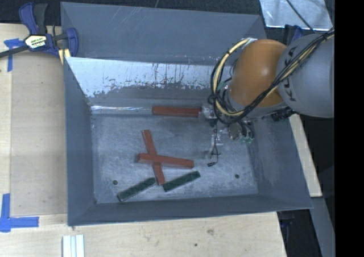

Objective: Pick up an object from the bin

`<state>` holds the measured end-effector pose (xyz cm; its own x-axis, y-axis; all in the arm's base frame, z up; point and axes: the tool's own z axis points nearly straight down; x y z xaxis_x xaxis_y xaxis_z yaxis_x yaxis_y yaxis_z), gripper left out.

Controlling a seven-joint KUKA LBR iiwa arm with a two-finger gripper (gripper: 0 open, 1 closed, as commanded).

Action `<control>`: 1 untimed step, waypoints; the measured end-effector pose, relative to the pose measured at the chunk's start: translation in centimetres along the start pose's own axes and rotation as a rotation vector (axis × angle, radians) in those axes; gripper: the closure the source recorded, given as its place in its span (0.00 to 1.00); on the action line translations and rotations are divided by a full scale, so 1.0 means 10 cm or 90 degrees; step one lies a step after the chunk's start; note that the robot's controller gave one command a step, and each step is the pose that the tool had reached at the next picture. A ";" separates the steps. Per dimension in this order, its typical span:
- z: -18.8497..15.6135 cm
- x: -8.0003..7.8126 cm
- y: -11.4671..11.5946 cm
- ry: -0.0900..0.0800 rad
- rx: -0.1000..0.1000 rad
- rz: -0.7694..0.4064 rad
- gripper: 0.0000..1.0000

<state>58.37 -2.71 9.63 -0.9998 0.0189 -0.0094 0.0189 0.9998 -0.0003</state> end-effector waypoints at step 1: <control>0.06 0.05 0.18 0.008 0.000 0.077 0.00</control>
Offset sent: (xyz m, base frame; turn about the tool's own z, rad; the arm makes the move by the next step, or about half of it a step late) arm -0.0337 0.0647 -0.0116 0.0872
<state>57.89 -0.92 9.04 -0.9902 0.1396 0.0034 0.1396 0.9902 0.0008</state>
